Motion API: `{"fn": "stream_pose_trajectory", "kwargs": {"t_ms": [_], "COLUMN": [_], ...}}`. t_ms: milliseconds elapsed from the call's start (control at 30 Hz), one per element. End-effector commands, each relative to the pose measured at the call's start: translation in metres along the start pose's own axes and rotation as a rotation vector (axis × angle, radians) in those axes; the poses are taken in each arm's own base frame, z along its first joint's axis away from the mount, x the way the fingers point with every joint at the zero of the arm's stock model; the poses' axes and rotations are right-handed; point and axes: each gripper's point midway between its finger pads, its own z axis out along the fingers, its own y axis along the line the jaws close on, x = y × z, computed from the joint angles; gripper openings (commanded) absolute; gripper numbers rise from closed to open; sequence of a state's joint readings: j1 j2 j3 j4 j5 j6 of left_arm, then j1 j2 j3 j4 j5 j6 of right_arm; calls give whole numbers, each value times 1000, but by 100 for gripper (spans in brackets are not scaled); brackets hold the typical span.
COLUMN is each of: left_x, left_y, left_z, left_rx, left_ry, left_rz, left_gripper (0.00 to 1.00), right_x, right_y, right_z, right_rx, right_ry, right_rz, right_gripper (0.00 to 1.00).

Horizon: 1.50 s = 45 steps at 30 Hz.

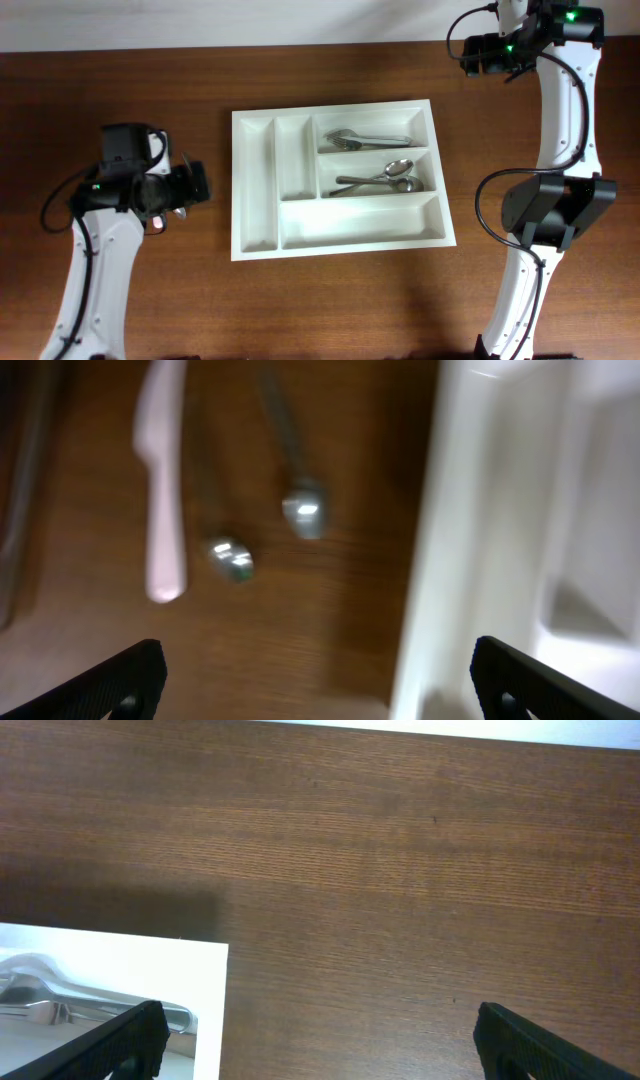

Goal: Pack container
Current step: 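Move the left gripper over the left-side cutlery near the knives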

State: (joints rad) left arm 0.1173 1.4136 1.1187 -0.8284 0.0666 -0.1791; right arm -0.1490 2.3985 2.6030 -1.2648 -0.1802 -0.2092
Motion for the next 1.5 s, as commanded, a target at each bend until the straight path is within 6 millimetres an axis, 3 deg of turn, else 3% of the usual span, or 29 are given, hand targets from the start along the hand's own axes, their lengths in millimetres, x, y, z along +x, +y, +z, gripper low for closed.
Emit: {"fn": "stream_pose_trajectory", "kwargs": {"t_ms": [0,167,400,533,700,800,1267,1467], "left_x": [-5,5,3,-8,-24,-26,-2,-3], "left_y": [28,50,52,51,49,49,56,56], "left_z": [12,42,90,97,98,102,145,149], "left_rx": [-111,-203,-197,-188,-172,-169,-197,-197], "left_ry": [15,93,127,84,16,7,102,95], "left_rz": [-170,-182,-170,-171,-224,-253,-331,-331], "left_gripper": [99,99,99,100,79,75,70,54], "right_x": [-10,-10,-10,-10,-10,-10,-10,-10], "right_y": [2,2,2,2,2,2,2,2], "right_z": [-17,-17,-17,-17,-17,-17,-17,-17], "right_rx": [15,15,15,15,15,15,15,15], "right_ry": [-39,-39,-39,-39,-39,-39,-39,-39], "right_rz": [-2,-2,-2,-2,-2,-2,-2,-2], "right_gripper": [99,99,99,99,99,99,99,99]}}
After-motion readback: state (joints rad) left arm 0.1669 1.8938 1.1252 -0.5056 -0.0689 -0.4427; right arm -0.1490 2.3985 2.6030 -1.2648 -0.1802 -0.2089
